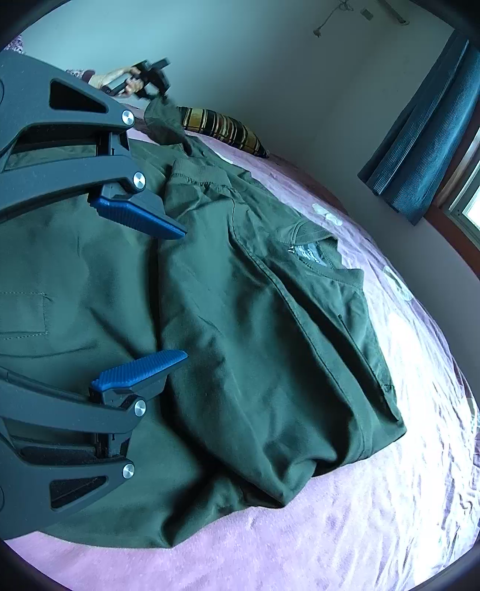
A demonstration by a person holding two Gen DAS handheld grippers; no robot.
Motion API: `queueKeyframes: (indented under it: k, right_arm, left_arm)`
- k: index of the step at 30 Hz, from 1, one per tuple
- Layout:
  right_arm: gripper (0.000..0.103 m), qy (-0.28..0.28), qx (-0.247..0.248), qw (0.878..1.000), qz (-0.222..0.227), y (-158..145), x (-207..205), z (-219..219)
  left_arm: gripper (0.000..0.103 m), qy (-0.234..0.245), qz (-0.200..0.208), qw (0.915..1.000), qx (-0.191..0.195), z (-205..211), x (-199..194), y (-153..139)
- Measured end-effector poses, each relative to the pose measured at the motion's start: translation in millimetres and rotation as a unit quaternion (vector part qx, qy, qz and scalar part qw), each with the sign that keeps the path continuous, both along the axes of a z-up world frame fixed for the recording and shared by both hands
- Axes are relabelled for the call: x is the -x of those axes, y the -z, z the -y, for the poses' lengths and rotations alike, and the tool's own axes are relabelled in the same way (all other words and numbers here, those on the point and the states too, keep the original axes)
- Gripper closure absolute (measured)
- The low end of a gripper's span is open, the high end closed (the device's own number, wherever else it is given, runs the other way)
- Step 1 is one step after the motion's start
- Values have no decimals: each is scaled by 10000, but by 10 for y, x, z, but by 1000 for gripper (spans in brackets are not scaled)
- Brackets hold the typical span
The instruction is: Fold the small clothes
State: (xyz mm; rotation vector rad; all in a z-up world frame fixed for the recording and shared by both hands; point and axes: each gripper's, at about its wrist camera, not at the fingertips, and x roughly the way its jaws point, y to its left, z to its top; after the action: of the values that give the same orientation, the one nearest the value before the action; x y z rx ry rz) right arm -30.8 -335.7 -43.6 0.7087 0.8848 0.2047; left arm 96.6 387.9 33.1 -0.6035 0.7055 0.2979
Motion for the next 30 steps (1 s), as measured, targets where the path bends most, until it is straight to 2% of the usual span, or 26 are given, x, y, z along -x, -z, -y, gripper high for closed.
queueKeyframes:
  k: [4,7,11,14,17,20,23,26,30]
  right_arm:
    - [41,9,-24,10000,73,-60,52,31]
    - [41,3,-16,9999,113,-97,81,40]
    - [41,-4,-29,9999,161,-140,124,57]
    - [41,-19,-65,9998,198,-164,152,78]
    - [41,-16,-98,9997,230,-179,174,100]
    - [41,-10,-166,9996,216,-157,180,129]
    - [41,16,-223,9997,136,-81,176,159]
    - [41,66,-374,9993,12,30,169,205]
    - [41,107,-481,9987,-135,142,161,244]
  left_arm:
    - [73,624,431,9963,-404,647,-104,-534]
    - [73,1191,702,9886,-589,1280,-134,-886]
    - [73,2014,968,9707,-886,2316,-164,-1179]
    - [73,2547,1006,9573,-924,2969,-168,-1216]
    - [73,3178,960,9379,-1009,3767,-108,-1125]
    - [73,3613,847,9222,-1091,4332,-1,-944]
    - [74,4060,585,9031,-1267,4949,128,-569]
    - [74,4290,293,8922,-1382,5315,203,-226]
    - [74,4589,-152,8795,-1251,5598,305,241]
